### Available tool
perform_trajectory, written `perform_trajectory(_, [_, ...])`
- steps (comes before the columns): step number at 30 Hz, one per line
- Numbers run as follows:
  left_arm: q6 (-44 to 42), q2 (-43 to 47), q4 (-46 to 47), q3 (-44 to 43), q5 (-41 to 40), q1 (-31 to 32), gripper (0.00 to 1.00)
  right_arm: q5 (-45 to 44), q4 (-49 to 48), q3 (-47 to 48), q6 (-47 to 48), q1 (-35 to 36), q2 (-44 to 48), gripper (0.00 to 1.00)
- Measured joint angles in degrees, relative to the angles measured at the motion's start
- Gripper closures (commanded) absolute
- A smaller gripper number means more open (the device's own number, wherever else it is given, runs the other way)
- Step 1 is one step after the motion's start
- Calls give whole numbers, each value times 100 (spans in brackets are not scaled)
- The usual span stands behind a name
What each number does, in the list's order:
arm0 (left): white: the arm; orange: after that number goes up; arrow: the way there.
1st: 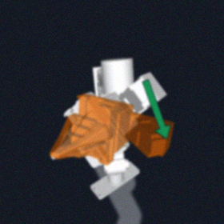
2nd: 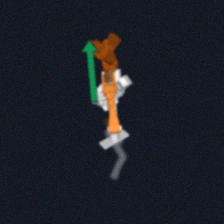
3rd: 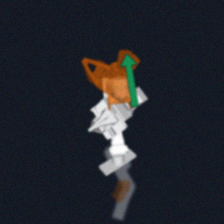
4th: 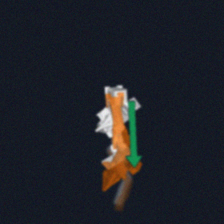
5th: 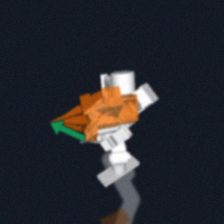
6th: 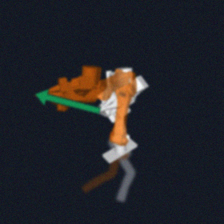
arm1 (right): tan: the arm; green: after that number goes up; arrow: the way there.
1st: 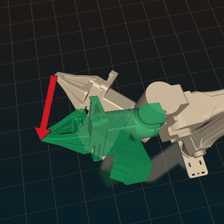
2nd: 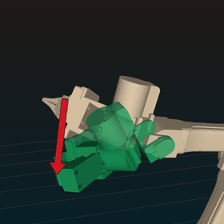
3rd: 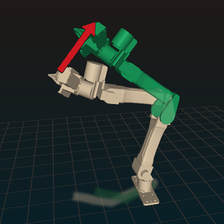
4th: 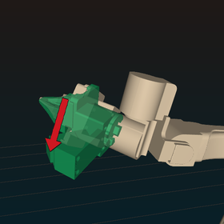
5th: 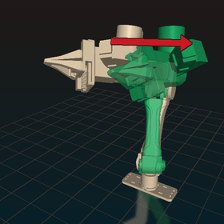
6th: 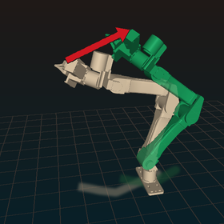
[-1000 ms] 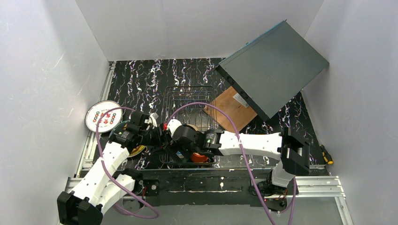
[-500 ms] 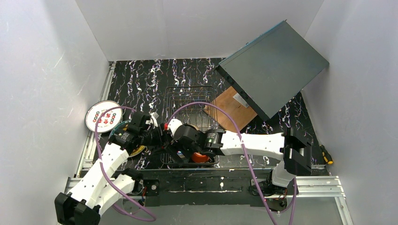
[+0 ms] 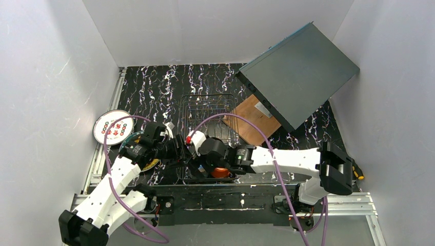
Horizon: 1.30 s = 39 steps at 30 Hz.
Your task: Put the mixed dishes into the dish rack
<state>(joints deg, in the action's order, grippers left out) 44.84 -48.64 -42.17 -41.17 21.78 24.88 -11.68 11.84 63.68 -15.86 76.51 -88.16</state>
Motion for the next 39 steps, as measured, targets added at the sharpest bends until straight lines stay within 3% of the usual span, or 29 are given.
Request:
perform_trajectory(13, [15, 9, 4, 7, -184, 15, 45, 76, -1897, -1145, 625, -39, 315, 0])
perform_trajectory(24, [37, 39, -26, 17, -402, 22, 45, -24, -3091, -1051, 1010, -44, 514, 0])
perform_trajectory(32, [46, 66, -11, 17, -472, 22, 41, 9, -2942, -496, 708, -46, 1261, 0])
perform_trajectory(39, [-28, 415, -264, 13, -616, 22, 19, -302, -1749, -535, 323, -72, 2006, 0])
